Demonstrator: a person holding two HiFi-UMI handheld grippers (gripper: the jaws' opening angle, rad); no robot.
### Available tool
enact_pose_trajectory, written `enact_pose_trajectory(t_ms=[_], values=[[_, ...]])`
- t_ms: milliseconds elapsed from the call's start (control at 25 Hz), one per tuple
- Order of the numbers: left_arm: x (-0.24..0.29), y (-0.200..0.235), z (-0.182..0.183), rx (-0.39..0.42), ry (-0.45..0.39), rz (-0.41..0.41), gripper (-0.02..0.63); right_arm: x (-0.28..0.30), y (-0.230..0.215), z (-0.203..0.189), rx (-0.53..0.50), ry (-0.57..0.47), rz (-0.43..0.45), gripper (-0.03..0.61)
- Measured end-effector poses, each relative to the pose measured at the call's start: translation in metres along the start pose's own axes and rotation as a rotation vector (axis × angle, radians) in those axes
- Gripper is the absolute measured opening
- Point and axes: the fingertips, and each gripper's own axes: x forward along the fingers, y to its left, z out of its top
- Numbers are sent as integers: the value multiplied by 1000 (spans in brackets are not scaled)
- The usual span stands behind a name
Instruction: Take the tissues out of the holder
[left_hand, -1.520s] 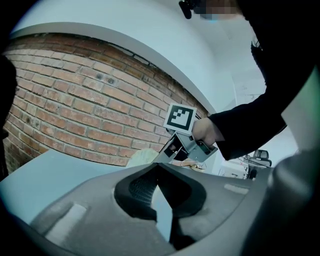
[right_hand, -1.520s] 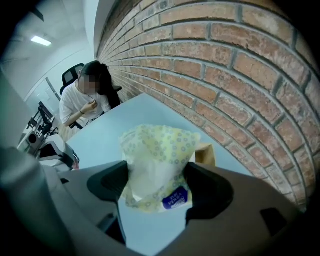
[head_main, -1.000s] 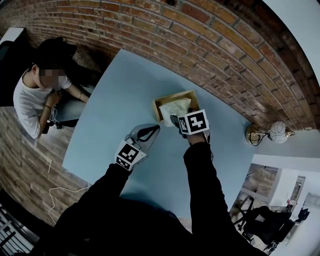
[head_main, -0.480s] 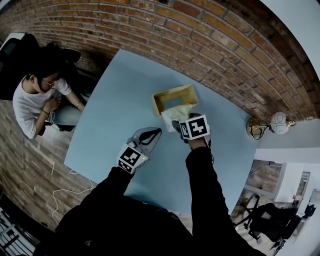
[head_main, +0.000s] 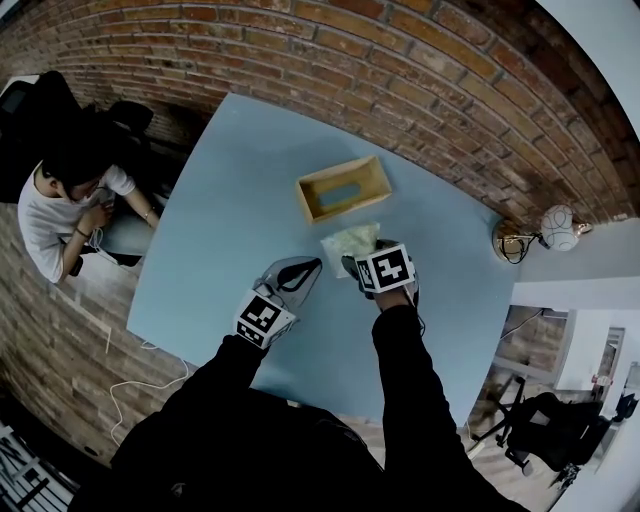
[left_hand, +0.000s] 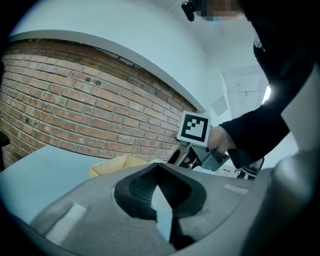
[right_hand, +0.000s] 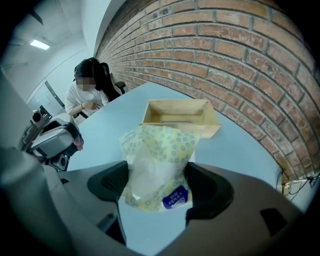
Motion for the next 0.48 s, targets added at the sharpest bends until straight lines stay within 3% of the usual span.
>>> enact_pose_trajectory(t_ms=[480], values=[[10, -7, -25, -8, 45, -37, -6, 30, 11, -47, 4, 76, 1, 377]])
